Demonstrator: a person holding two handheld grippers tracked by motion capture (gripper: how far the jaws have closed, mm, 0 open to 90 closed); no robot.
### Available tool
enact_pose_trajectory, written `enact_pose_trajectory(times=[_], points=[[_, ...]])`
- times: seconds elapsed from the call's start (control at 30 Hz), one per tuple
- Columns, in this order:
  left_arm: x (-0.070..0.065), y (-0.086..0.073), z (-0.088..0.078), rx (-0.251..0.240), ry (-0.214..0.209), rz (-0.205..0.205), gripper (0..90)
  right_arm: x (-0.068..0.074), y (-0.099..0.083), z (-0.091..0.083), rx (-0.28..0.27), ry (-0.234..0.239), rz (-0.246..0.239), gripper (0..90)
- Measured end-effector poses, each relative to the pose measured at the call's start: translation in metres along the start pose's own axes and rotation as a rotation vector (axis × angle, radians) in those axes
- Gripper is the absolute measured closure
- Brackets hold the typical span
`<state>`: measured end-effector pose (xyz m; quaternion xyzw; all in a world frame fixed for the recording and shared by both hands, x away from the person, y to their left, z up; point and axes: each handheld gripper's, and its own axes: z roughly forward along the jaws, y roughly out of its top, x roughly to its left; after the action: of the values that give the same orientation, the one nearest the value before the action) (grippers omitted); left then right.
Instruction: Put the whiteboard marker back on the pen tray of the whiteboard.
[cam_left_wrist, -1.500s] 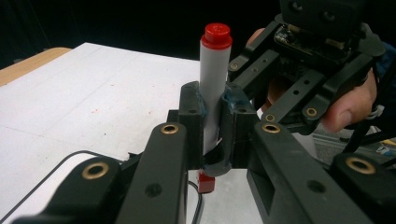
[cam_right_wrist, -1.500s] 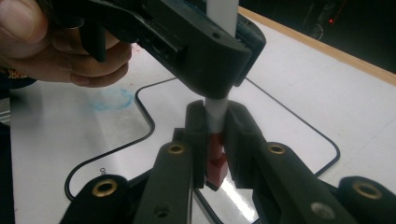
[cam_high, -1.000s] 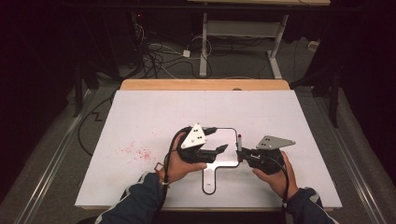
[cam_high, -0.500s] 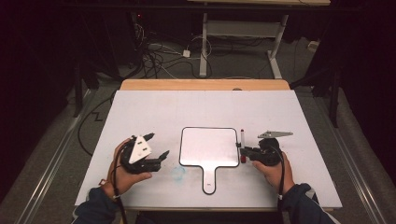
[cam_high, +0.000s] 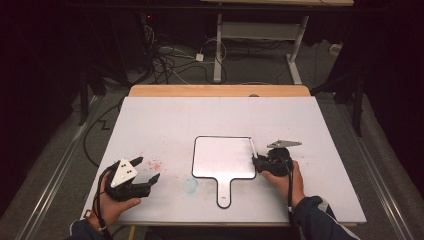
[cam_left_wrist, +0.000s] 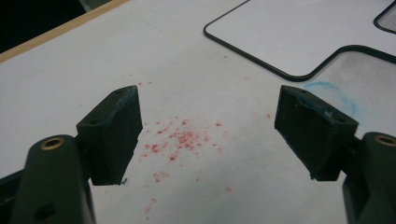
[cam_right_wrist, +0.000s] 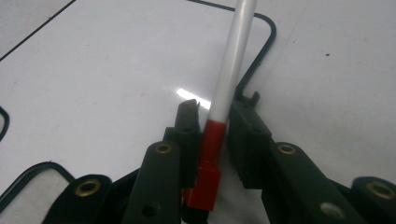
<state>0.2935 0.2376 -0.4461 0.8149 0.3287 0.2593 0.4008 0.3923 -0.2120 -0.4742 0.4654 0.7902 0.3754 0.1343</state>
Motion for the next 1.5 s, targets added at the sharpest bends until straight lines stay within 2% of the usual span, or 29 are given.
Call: enact_pose_trajectory(times=[0.07, 0.17, 0.3, 0.43, 0.47, 0.5, 0.6, 0.67, 0.73, 0.9, 1.2, 1.27, 1.4, 1.5], points=[[-0.001, 0.001, 0.002, 0.007, -0.007, 0.008, 22.2, -0.001, 0.000, 0.000, -0.004, -0.021, 0.003, 69.6], [-0.002, 0.001, 0.004, 0.011, -0.017, 0.015, 22.3, -0.003, 0.000, 0.000, -0.004, -0.027, 0.015, 63.5], [-0.003, 0.002, 0.006, 0.013, -0.023, 0.019, 22.6, -0.002, 0.001, 0.000, 0.003, -0.048, -0.020, 59.1], [-0.002, 0.002, 0.007, 0.013, -0.025, 0.022, 22.7, 0.005, 0.009, -0.002, -0.005, -0.086, -0.132, 55.3], [-0.002, 0.002, 0.007, 0.010, -0.026, 0.019, 22.6, 0.007, 0.012, -0.003, -0.023, -0.079, -0.160, 55.1], [-0.001, 0.003, 0.008, 0.009, -0.028, 0.018, 22.7, 0.009, 0.015, -0.003, -0.035, -0.047, -0.189, 55.5], [-0.001, 0.004, 0.009, 0.013, -0.032, 0.021, 22.7, 0.016, 0.025, 0.003, 0.003, -0.022, -0.302, 55.7], [-0.001, 0.004, 0.011, 0.012, -0.041, 0.018, 23.1, 0.020, 0.030, 0.012, 0.053, -0.014, -0.369, 54.5], [-0.001, 0.004, 0.013, 0.021, -0.042, 0.025, 23.1, 0.023, 0.033, 0.021, 0.093, -0.018, -0.409, 54.1], [-0.002, 0.004, 0.014, 0.020, -0.057, 0.027, 23.5, 0.021, 0.043, 0.028, 0.115, -0.064, -0.416, 58.2], [-0.003, 0.004, 0.015, 0.028, -0.063, 0.031, 23.4, 0.002, 0.044, 0.026, 0.114, -0.077, -0.300, 63.0], [-0.003, 0.004, 0.016, 0.028, -0.068, 0.030, 23.4, 0.000, 0.043, 0.025, 0.112, -0.101, -0.294, 63.8], [-0.004, 0.004, 0.016, 0.037, -0.073, 0.038, 23.5, -0.004, 0.041, 0.022, 0.112, -0.085, -0.271, 66.0], [-0.004, 0.004, 0.016, 0.036, -0.078, 0.039, 23.5, -0.007, 0.040, 0.020, 0.110, -0.073, -0.259, 64.1]])
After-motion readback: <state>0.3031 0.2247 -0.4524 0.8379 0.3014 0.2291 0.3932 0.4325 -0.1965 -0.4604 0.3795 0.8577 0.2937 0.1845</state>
